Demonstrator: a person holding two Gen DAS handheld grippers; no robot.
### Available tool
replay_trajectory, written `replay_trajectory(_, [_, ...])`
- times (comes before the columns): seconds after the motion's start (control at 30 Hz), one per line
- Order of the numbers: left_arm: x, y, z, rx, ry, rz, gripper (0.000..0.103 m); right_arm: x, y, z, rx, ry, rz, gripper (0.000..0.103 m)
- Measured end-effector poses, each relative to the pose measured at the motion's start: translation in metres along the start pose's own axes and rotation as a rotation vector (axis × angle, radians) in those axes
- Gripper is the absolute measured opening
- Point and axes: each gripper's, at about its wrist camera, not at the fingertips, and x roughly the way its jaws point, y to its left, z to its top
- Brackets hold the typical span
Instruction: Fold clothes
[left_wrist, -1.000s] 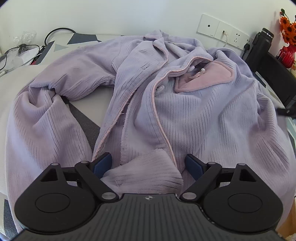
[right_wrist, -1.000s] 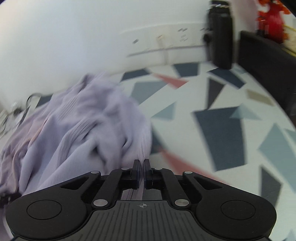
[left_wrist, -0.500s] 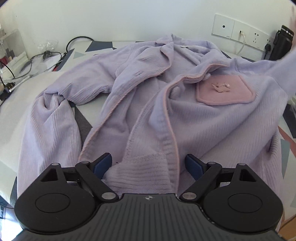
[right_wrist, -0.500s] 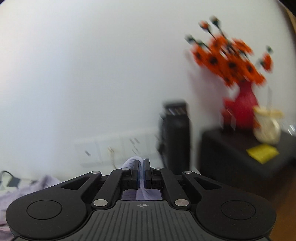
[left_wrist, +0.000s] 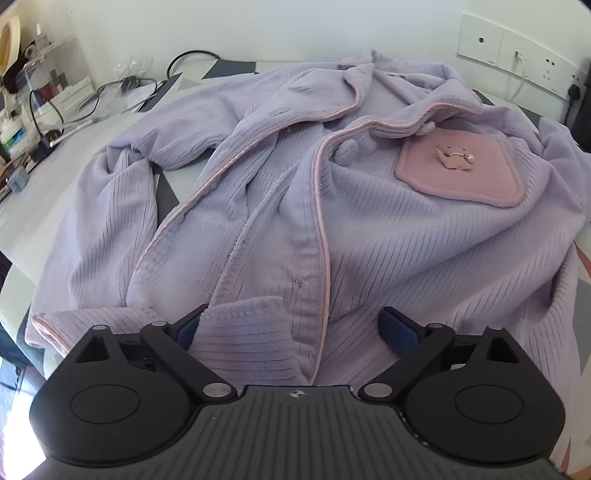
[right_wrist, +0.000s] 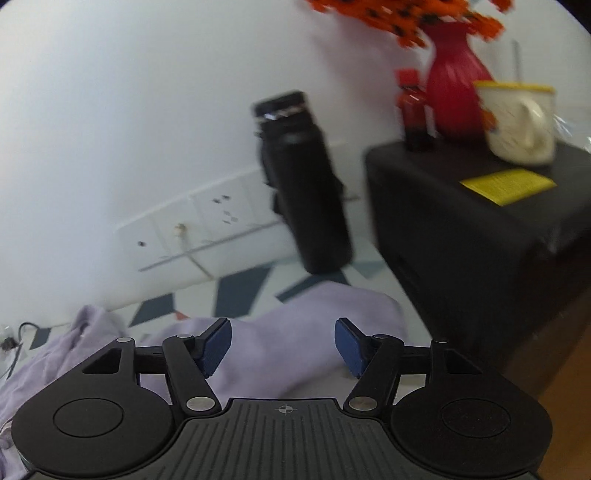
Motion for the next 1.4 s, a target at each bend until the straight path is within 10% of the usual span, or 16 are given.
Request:
replay_trajectory(0.47, [0.000, -0.010, 0.000, -0.032, 0.023, 0.056, 0.102, 0.090, -0.029, -0.025, 0.301, 0.099, 0.011, 0.062])
replay_trajectory(0.57, [-0.001, -0.011, 0.002, -0.026, 0.031, 0.062, 0.102, 0.098, -0.025, -0.016, 0.279, 0.112, -0.013, 0.008])
replay_trajectory(0.6, [-0.001, -0.012, 0.002, -0.022, 0.033, 0.063, 0.101, 0.095, -0.023, -0.011, 0.258, 0.108, -0.050, 0.008])
replay_trajectory(0.77, [-0.004, -0.014, 0.004, 0.026, 0.019, 0.050, 0.100, 0.042, -0.010, 0.020, 0.115, -0.098, -0.179, 0.007])
replay_trajectory(1.0, [0.001, -0.012, -0.001, -0.007, 0.017, -0.040, 0.100, -0.011, 0.051, 0.039, -0.119, -0.289, -0.108, 0.007])
replay_trajectory(1.33, [0.005, -0.002, -0.005, -0.021, 0.008, -0.103, 0.101, 0.026, 0.221, -0.083, -0.548, 0.221, 0.451, 0.012])
replay_trajectory(1.4, [0.005, -0.001, -0.005, -0.017, 0.006, -0.114, 0.101, 0.031, 0.230, -0.102, -0.553, 0.315, 0.455, 0.036])
